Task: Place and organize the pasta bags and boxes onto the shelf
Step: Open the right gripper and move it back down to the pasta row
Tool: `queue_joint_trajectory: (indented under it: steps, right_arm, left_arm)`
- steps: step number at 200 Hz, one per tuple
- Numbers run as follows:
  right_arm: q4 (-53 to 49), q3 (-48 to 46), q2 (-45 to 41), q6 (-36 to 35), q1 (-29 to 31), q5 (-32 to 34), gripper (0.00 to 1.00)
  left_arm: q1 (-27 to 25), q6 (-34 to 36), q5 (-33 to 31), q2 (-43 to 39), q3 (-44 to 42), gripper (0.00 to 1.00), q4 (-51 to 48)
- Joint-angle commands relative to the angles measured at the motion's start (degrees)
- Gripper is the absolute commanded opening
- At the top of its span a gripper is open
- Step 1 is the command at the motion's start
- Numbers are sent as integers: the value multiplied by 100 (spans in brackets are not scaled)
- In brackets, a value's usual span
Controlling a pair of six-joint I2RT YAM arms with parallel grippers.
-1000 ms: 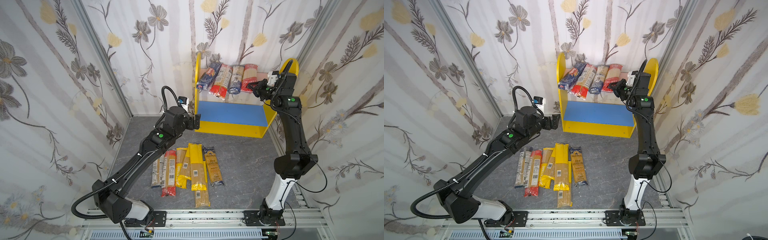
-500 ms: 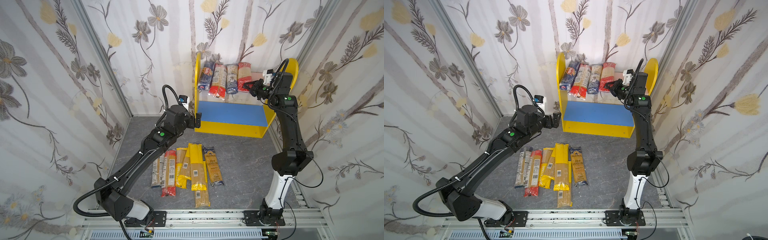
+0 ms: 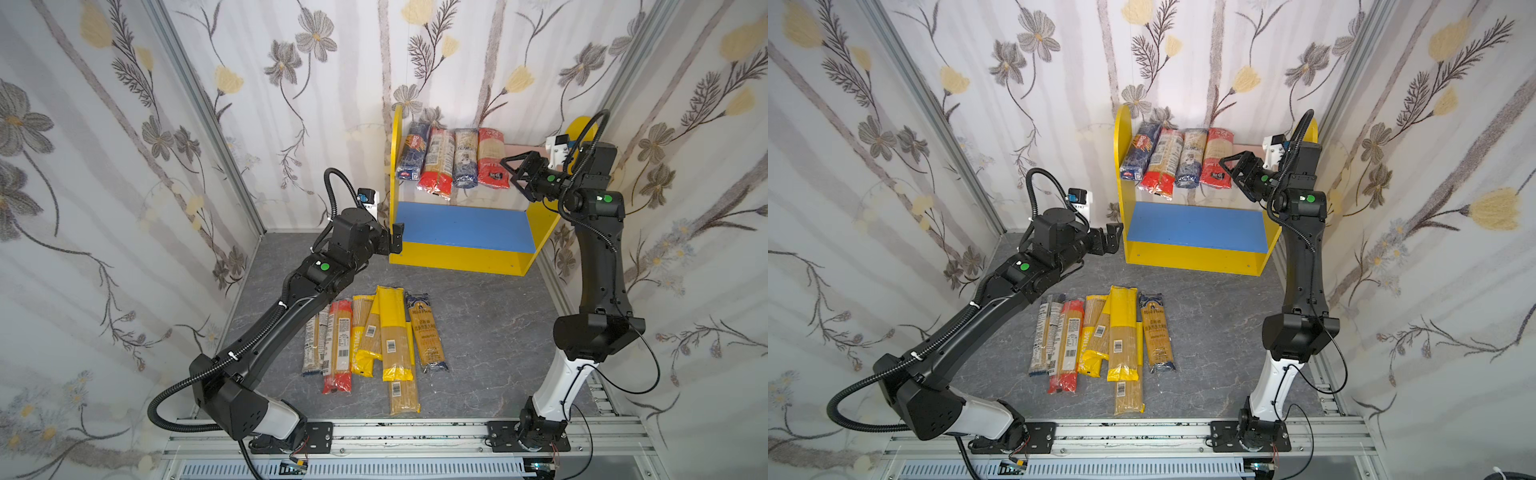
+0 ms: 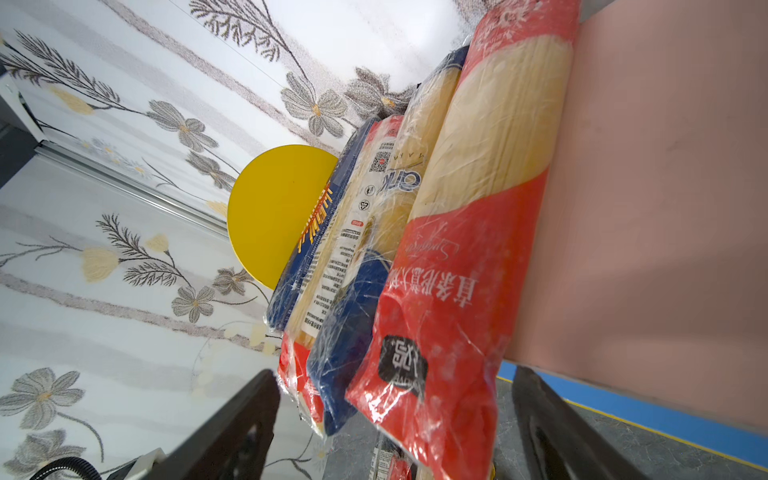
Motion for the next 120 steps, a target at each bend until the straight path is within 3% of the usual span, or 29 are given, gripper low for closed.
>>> queue_joint_trajectory:
  steps: [1, 49, 77, 120]
  right_arm:
    - [-347, 3, -180, -329, -41, 104, 95]
    - [-1943, -363, -715, -1545, -26, 1089, 94]
    - [-1722, -2062, -1748, -1915, 248, 1609, 93]
    - [-1081, -4511, -3100, -1906, 839, 1924, 93]
  left_arm:
    - [-15, -7, -30, 43, 93, 100, 113]
    - [-105, -6, -173, -35, -1, 100, 123]
    - [-230, -106, -252, -170, -199, 100, 123]
    - [-463, -309, -456, -491, -616, 100, 114]
